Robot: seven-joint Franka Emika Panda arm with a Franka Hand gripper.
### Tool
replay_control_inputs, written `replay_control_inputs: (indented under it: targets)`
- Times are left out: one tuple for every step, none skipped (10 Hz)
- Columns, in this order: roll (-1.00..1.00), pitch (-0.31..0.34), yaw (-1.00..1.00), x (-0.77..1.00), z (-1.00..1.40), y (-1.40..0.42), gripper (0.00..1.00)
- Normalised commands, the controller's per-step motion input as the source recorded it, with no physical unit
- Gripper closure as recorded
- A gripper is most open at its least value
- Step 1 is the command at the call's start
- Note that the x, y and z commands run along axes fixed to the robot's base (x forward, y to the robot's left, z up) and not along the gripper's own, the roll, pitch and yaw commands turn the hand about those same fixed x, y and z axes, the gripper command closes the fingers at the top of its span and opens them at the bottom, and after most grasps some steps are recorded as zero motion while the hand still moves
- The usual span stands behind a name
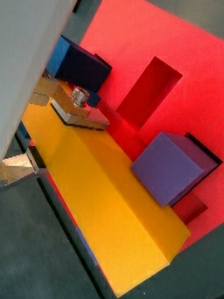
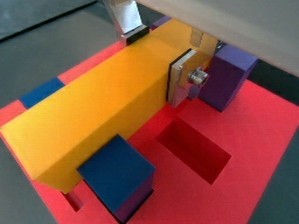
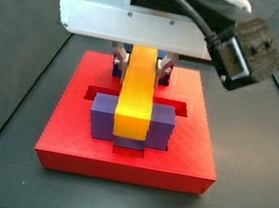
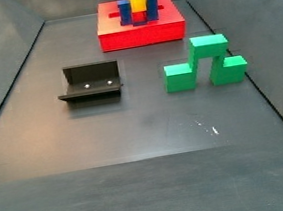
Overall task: Pick up the yellow object. Move up. Move to above the board. Insert the yellow object.
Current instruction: Insert the yellow object.
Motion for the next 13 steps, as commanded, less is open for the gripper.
replay_control_inputs:
  targets:
    - [0.11,-0.017,0.0,0.07,-0.28,0.0,1.0]
    - [0.12,-0.026,0.0,0.07,-0.3,0.0,1.0]
    - [0.13,-0.026,0.0,0.03,-0.27,0.0,1.0]
    - [0.12,-0.014,0.0,0.03,-0.27,0.0,1.0]
    - [0.15,-0.013,0.0,0.03,-0.3,0.0,1.0]
    - [0.22,-0.009,0.0,0.09,-0.31,0.0,1.0]
    - [0.22,-0.001,0.0,0.06,-0.29,0.0,1.0]
    - [0.14,0.0,0.0,0.0,-0.22,0.0,1.0]
    - [0.09,-0.01,0.0,0.0,-0.2,0.0,1.0]
    - [0.08,-0.023,0.0,0.0,-0.21,0.0,1.0]
    - [0.09,-0.027,0.0,0.0,-0.26,0.0,1.0]
    - [0.1,-0.043,0.03,0.0,-0.35,0.0,1.0]
    - [0.11,-0.041,0.1,0.05,-0.33,0.0,1.0]
